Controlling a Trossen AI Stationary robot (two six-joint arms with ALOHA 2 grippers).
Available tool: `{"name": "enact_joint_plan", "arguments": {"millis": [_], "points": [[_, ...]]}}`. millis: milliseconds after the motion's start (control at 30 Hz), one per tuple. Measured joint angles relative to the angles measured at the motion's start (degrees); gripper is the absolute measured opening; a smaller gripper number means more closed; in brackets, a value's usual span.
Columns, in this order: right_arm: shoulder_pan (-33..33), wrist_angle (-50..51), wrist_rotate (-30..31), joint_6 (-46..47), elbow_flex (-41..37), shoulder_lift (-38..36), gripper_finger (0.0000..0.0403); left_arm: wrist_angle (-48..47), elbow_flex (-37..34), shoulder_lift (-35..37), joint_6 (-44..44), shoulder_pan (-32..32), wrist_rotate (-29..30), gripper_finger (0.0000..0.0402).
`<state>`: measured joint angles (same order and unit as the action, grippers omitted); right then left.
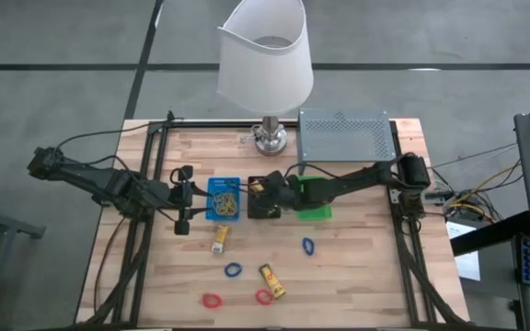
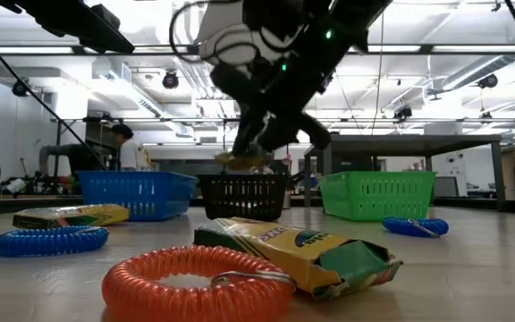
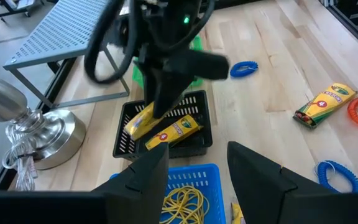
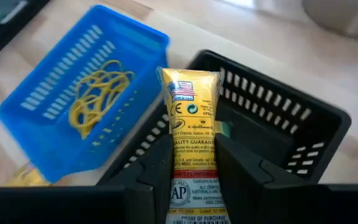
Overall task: Pick & Place Office Desk Supplies
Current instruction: Put the yellow crayon box into the black bin
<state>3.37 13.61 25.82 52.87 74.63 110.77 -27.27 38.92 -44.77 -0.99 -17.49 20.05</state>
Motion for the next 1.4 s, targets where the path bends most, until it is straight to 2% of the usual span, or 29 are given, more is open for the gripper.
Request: {"name": "enact_joint_plan", "arguments": {"millis": [133, 533, 867, 1200, 1400], "points": [[-1.0, -0.1, -0.4, 4.2, 0.0, 1.6, 0.0107, 0.0, 0.0, 0.0, 0.0, 0.0, 0.0, 0.0168], [-1.3, 2.2, -6.4, 7.3, 0.0, 2.8, 0.0107, 0.0, 0.0, 0.0, 0.0, 0.0, 0.0, 0.0168], [-1.3, 2.5, -6.5, 8.2, 0.0, 2.7, 0.0108, 0.0, 0.0, 0.0, 0.0, 0.0, 0.0, 0.0168], [-1.8, 2.4, -6.4, 8.3, 0.0, 2.7, 0.0172, 0.0, 0.0, 0.0, 0.0, 0.0, 0.0, 0.0168], [-1.9, 2.4, -6.4, 8.3, 0.0, 2.7, 0.0182, 0.0, 0.0, 0.0, 0.0, 0.0, 0.0, 0.0168]]}}
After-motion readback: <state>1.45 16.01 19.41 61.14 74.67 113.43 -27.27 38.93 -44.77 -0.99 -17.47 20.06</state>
